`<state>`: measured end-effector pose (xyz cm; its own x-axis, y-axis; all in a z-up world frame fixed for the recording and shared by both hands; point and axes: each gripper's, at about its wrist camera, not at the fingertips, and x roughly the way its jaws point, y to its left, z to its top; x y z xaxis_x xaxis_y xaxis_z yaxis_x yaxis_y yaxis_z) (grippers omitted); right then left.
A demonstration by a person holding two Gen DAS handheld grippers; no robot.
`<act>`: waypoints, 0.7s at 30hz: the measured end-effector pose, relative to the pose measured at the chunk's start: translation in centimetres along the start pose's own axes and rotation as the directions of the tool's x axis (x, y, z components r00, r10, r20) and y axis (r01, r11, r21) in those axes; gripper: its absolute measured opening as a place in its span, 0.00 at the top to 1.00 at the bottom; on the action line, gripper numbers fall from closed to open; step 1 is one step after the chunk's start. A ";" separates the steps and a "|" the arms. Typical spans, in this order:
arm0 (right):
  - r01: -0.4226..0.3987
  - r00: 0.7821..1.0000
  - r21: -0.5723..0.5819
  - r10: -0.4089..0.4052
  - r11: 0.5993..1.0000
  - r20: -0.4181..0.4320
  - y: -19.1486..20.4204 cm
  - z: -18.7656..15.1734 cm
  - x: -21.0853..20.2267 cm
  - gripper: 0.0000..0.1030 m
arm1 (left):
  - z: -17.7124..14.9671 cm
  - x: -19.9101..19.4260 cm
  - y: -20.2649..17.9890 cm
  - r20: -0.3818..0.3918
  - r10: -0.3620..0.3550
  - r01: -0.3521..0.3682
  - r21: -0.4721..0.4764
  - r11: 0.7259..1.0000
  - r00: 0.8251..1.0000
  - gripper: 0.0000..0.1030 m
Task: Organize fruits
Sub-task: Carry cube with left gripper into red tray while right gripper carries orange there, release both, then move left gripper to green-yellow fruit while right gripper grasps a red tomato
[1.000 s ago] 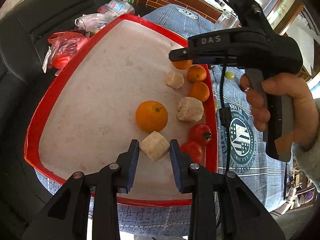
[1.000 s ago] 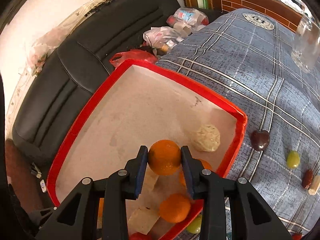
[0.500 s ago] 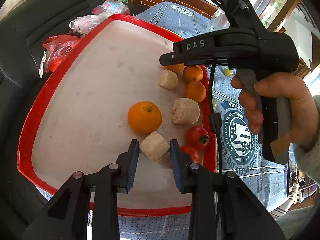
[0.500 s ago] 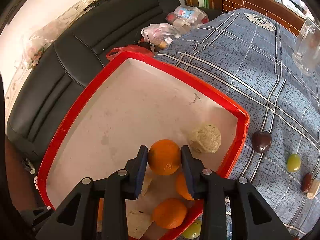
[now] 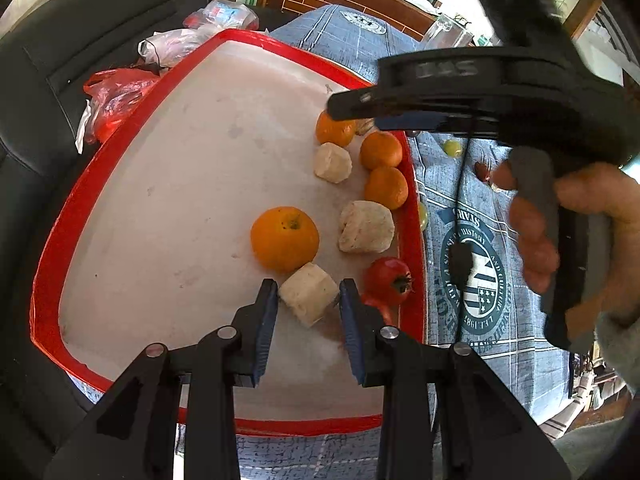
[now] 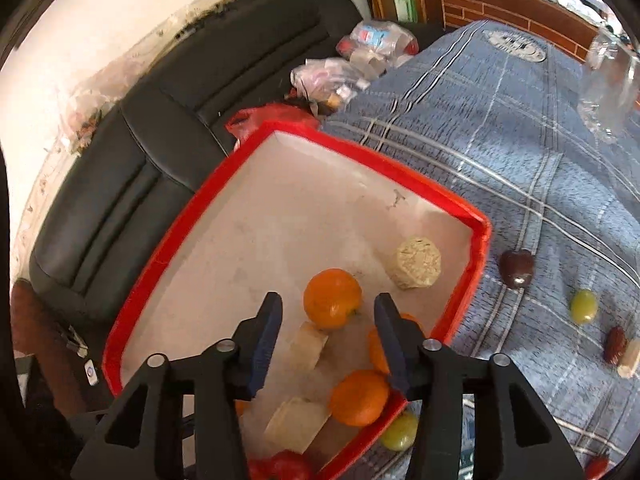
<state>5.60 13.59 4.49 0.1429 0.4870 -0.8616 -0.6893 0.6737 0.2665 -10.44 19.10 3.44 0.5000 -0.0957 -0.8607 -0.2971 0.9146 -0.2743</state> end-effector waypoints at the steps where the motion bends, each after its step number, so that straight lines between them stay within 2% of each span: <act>1: -0.007 1.000 0.007 0.007 1.000 0.010 -0.1 -0.2 -0.6 0.51 | 0.0 -0.1 -0.1 0.004 0.003 -0.003 0.006 1.000 1.000 0.72; 2: -0.015 1.000 0.024 0.014 1.000 0.024 -0.4 -0.6 -1.5 0.50 | 0.0 -0.2 -0.2 0.006 0.006 -0.006 0.010 1.000 1.000 0.71; 4: -0.028 0.999 0.055 0.026 0.998 0.045 -1.1 -1.1 -2.7 0.46 | 0.1 -0.5 -0.4 0.021 0.020 -0.021 0.019 1.000 1.000 0.62; 5: -0.034 0.998 0.071 0.030 0.997 0.057 -1.6 -1.5 -3.5 0.43 | 0.1 -0.9 -0.6 0.038 0.028 -0.029 0.019 0.999 0.999 0.51; 6: -0.032 0.997 0.086 0.026 0.996 0.069 -2.2 -2.0 -4.3 0.43 | 0.2 -1.2 -0.6 0.052 0.033 -0.034 0.015 0.999 0.998 0.44; 9: -0.016 0.995 0.127 0.003 0.992 0.099 -4.3 -3.8 -6.6 0.42 | 0.7 -2.0 -0.6 0.084 0.023 -0.024 0.002 1.000 0.996 0.44; 14: 0.032 0.993 0.240 -0.058 0.970 0.099 -9.1 -7.6 -8.9 0.42 | 1.8 -2.5 -1.9 0.110 0.012 -0.017 0.039 0.999 0.994 0.44; 21: 0.074 0.992 0.350 -0.106 0.934 0.073 -13.7 -12.9 -10.7 0.41 | 2.8 -1.4 -5.3 0.088 -0.039 0.029 0.110 0.994 0.995 0.44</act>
<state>4.39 -8.01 4.47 0.2667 0.4525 -0.8510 -0.3843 0.8596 0.3366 -7.22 15.47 7.30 0.5805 -0.0966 -0.8085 -0.1915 0.9489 -0.2508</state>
